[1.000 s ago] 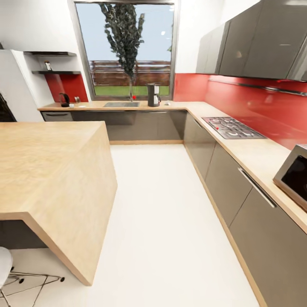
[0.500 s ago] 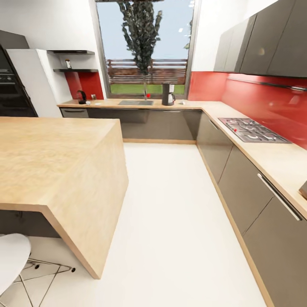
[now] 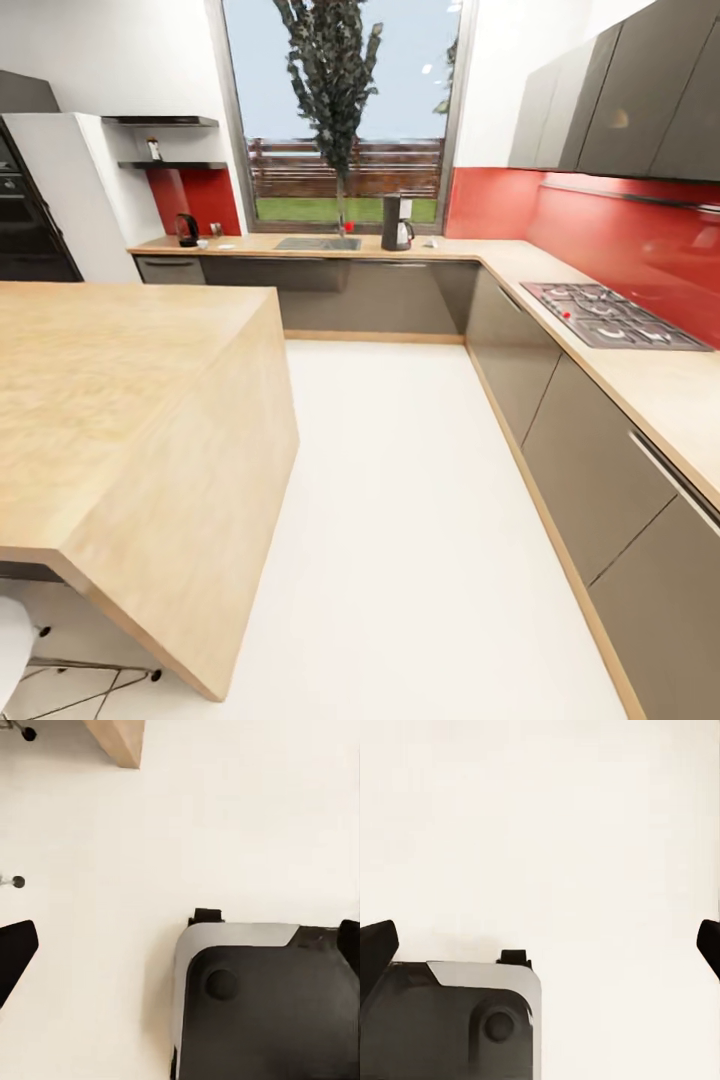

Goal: Set up a coffee station on the kitchen countertop: keep the coffee maker on the countertop, move the bottle of coffee from the kitchen shelf to the counter next to the coffee maker, place a paper coffee filter on top of the coffee maker, put the saucer next to the coffee maker with the coffee cup on the saucer, and place the electric kettle next to the coffee maker.

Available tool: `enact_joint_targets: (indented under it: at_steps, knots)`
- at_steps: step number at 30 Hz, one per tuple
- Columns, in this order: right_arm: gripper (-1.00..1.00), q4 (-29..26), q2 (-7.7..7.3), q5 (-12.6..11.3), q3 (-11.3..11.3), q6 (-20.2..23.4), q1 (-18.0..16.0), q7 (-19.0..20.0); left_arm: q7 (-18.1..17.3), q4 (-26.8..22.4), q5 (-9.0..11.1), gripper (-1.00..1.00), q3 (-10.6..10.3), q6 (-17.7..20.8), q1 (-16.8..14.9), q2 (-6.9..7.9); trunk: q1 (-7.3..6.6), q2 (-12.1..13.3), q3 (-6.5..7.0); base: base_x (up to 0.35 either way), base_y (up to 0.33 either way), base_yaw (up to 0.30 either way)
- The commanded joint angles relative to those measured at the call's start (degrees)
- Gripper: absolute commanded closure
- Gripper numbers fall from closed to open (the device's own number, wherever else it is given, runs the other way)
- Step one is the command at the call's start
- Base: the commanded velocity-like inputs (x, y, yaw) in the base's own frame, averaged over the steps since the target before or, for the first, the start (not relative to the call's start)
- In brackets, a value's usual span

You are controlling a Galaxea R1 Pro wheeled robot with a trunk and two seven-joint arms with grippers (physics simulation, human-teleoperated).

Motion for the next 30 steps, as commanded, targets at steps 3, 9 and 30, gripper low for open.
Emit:
enact_joint_targets:
  at_steps: [3,9,30]
  knots:
    - [-1.00,-2.7,0.02,0.0,0.0,0.0,0.0,0.0,-0.2,-2.4,0.4,-1.00,0.0,-0.1,-1.5,0.01,0.06,-0.1,-0.11,0.338,0.000,0.000]
    - [-1.00,-3.4,0.03,0.0,-0.1,-0.2,0.0,0.0,-0.1,-3.0,-0.1,-1.00,-0.3,-0.8,-3.1,-0.19,0.06,-0.1,-0.11,0.330,-0.079,0.000]
    - [-1.00,2.3,0.21,0.0,-0.1,-1.8,0.0,0.0,-0.6,-2.7,0.3,-1.00,0.0,-1.1,-2.5,0.26,0.06,-0.1,-0.11,0.324,-0.080,0.000]
